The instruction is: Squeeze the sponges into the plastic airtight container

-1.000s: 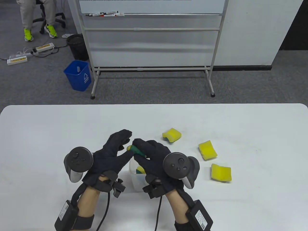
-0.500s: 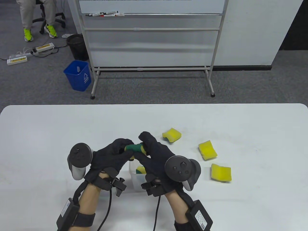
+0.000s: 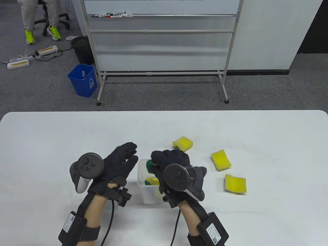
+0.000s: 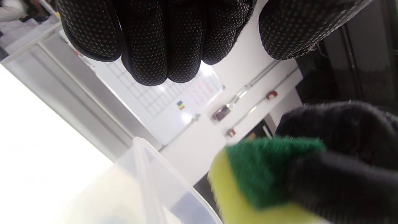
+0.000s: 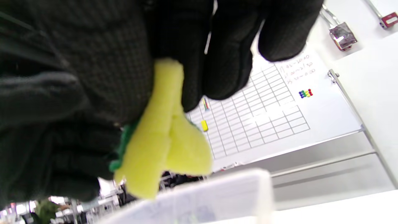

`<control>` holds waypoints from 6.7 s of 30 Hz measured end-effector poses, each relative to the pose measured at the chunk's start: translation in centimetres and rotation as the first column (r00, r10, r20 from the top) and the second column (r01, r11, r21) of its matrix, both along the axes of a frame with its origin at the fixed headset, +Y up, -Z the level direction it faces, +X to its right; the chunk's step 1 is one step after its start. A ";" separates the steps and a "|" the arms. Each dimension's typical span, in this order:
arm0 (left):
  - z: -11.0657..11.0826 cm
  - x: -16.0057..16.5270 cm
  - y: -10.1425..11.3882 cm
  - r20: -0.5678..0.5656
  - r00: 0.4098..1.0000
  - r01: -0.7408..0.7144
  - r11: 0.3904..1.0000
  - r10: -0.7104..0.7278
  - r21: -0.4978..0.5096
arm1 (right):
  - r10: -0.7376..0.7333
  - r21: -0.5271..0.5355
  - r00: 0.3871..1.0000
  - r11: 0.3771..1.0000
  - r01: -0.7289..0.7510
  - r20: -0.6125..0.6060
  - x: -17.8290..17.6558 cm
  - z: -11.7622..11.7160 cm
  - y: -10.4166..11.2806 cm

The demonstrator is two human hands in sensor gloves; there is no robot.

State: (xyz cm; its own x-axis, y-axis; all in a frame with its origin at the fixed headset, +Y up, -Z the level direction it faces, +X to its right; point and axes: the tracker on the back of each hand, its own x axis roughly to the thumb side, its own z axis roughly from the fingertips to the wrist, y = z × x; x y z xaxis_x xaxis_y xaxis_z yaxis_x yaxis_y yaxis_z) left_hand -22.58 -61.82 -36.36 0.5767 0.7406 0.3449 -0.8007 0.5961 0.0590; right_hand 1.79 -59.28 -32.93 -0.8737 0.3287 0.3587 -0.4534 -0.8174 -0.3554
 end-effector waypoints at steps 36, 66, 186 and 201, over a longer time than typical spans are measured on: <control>-1.7 -1.6 -2.4 -0.205 0.861 0.442 0.885 -0.465 -0.150 | 0.147 -0.626 0.765 0.680 0.382 0.627 18.9 -4.9 -8.2; 1.2 -0.6 1.7 -0.116 0.990 0.080 0.997 -0.079 0.005 | -0.581 -0.285 0.772 0.718 0.635 0.257 15.4 -0.8 0.9; -1.1 3.5 -2.4 0.405 0.832 0.478 0.860 -0.379 -0.177 | 0.144 -0.562 0.951 0.779 -0.280 -0.274 -1.7 -3.2 -5.3; -1.1 3.5 -2.4 0.408 0.835 0.472 0.862 -0.370 -0.184 | -0.173 -0.457 0.933 0.889 0.011 -0.315 0.8 -3.2 -3.6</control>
